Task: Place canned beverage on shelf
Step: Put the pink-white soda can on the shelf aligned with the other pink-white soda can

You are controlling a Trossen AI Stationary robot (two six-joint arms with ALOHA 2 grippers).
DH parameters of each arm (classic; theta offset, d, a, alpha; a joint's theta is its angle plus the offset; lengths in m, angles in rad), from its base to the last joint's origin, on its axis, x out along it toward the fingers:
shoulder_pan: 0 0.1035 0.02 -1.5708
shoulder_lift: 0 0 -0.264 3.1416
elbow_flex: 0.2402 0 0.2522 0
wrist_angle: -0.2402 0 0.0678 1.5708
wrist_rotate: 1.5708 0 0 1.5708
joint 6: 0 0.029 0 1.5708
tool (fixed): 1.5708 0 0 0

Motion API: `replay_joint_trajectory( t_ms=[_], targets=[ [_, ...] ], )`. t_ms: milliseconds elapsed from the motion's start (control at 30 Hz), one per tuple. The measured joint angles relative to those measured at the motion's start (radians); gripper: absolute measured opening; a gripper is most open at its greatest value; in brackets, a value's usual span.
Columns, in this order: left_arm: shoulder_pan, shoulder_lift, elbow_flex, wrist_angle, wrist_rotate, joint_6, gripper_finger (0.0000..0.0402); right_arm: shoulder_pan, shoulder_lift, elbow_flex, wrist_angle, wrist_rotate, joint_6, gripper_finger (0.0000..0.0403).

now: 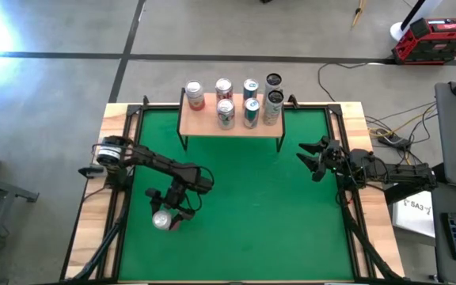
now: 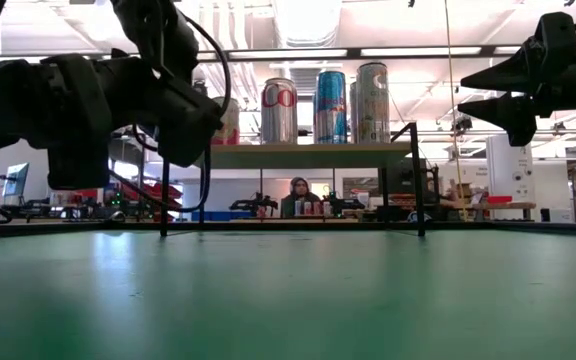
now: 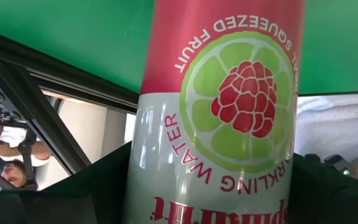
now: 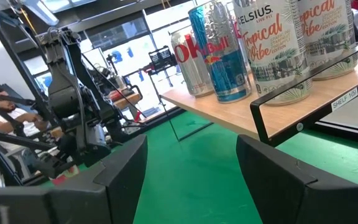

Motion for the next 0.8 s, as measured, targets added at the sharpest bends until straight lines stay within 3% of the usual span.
replay_joint_trajectory(
  t_ms=[200,533,800],
  targets=[
    [-0.001,0.000,0.020,-0.007,-0.024,-0.055,0.0295,0.000,0.000,0.000,0.000,0.000,0.000,0.0238],
    [-0.001,0.000,0.127,-0.029,-0.176,-0.117,0.0392,0.000,0.000,0.000,0.000,0.000,0.000,0.0238],
    [-0.001,-0.004,0.287,-0.178,-0.432,-0.251,0.0396,0.000,0.000,0.000,0.000,0.000,0.000,0.0238]
  ],
)
